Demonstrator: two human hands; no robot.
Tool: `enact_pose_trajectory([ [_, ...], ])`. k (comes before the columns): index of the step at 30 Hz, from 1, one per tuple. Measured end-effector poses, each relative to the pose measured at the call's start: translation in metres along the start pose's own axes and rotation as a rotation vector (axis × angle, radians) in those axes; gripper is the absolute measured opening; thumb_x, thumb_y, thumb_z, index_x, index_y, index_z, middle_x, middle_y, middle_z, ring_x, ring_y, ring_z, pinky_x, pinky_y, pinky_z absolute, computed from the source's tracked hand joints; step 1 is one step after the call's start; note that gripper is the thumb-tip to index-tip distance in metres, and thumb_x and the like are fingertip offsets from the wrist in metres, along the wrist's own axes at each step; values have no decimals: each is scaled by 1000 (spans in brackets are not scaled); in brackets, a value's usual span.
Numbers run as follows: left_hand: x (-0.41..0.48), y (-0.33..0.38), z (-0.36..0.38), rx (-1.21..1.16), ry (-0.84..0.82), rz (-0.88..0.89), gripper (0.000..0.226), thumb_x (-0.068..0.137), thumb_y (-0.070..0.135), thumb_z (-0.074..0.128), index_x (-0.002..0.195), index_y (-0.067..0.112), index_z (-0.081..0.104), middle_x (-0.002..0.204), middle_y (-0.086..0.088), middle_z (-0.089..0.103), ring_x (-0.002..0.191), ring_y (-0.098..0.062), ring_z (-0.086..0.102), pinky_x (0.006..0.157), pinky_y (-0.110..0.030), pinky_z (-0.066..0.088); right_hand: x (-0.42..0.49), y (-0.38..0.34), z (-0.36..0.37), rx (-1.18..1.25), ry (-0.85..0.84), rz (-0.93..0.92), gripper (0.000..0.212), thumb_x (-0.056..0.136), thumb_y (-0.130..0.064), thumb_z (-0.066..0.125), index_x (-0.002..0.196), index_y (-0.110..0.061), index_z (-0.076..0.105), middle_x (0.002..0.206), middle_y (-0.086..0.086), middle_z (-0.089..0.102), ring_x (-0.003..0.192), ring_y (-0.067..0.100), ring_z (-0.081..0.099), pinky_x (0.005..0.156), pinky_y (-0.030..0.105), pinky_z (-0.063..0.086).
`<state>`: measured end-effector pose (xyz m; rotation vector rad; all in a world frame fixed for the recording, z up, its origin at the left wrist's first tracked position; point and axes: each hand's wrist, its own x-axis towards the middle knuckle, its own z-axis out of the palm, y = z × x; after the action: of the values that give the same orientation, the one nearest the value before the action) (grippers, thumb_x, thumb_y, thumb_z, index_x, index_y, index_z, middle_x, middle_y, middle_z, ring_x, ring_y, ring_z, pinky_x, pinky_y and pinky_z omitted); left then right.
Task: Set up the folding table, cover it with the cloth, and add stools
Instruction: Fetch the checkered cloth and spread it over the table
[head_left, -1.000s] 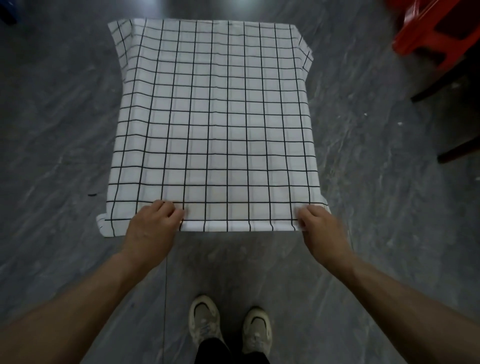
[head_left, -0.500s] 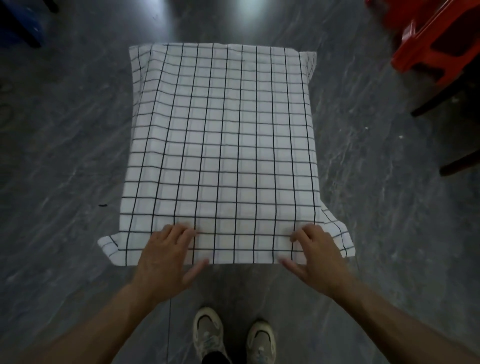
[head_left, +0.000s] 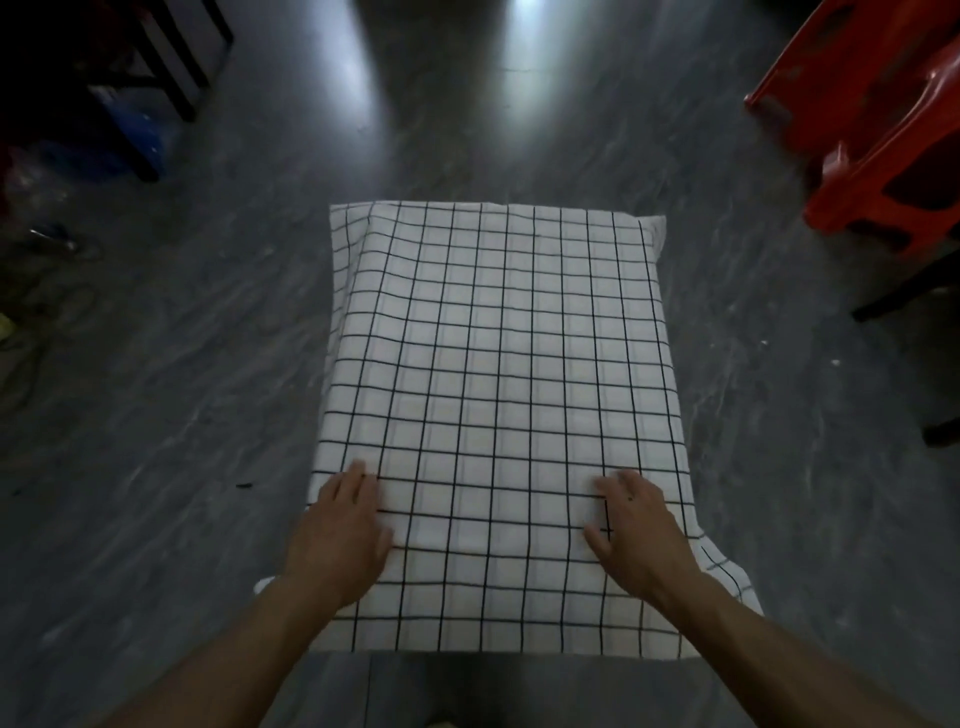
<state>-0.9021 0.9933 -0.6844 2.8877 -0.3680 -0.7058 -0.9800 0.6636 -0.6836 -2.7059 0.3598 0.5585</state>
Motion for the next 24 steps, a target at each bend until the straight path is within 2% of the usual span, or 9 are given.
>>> enact_pose_trajectory([
  [3,12,-6,-16,-4,-10,-19,62,98,42,44,150,16,23,162,-7,12,145,-22,19,116,-34,25,21,-18,-9,13,19,-5,59,93,-41,59,144,-22,38,152,7,32,139,22,29,110,36,37],
  [7,39,-9,-40,3,29,-33,59,97,41,44,148,16,27,156,-3,25,138,-19,27,113,-32,29,59,-46,-22,40,12,-46,65,95,-40,58,150,-19,32,158,9,25,146,23,22,117,37,29],
  [12,93,-4,-72,29,72,-31,58,98,43,44,148,19,28,157,-1,24,140,-17,25,114,-27,23,122,-68,-51,96,8,-103,66,96,-39,56,152,-19,28,161,9,21,147,22,20,118,35,28],
  [16,142,-1,-89,-30,48,-71,61,98,41,43,151,18,22,161,-2,15,146,-18,16,118,-31,21,176,-72,-80,106,40,-115,67,95,-40,58,152,-20,28,160,7,23,148,21,19,119,37,28],
  [24,212,2,-112,-4,111,-9,65,95,40,51,150,17,25,160,-5,17,146,-20,15,118,-34,22,247,-90,-99,75,66,-177,71,93,-45,61,152,-22,29,160,7,23,148,22,19,119,38,27],
])
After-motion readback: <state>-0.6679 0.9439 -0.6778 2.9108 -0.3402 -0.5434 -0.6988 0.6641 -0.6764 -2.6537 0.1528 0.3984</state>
